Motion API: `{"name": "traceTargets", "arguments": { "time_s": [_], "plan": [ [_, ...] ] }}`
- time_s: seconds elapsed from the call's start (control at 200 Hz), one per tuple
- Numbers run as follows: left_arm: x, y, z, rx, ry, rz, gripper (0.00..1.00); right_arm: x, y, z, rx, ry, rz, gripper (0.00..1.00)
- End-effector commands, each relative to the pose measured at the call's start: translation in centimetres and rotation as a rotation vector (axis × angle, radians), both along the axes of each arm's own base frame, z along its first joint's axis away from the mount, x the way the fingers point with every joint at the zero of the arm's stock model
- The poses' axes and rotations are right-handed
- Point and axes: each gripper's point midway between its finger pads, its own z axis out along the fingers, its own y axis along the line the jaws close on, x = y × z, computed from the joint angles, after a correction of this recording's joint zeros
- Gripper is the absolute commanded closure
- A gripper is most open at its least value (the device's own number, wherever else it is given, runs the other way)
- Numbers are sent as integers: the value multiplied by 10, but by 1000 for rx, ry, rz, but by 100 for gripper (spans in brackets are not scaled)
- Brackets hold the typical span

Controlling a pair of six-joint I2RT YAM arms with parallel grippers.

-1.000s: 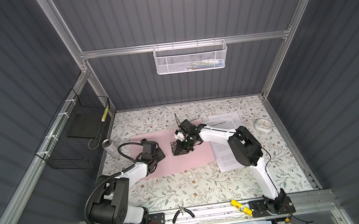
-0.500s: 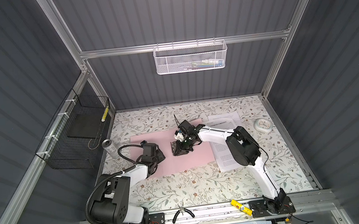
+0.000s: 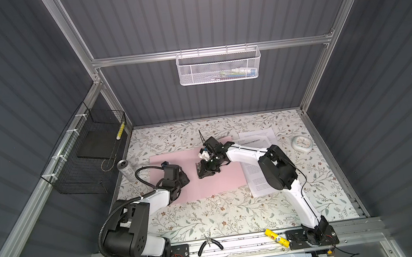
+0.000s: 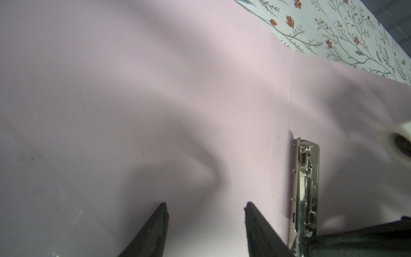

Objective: Put the files into the folder

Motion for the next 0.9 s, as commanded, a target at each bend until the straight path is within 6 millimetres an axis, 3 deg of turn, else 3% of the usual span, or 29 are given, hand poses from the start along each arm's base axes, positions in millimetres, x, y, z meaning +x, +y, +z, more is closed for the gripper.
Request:
{"name": "traceTargets", "arguments": {
  "time_s": [0.0,0.751,0.891],
  "plan": [
    [-14,7,-15,12,60,13,43,-2,3,-9,-11,20,7,85],
    [-16,8,-23,17,75,12,45,-5,4,-19,-19,41,6,87],
    [-16,9,-24,22,79,15,46,-5,2,-21,-28,42,2,91]
  ]
}}
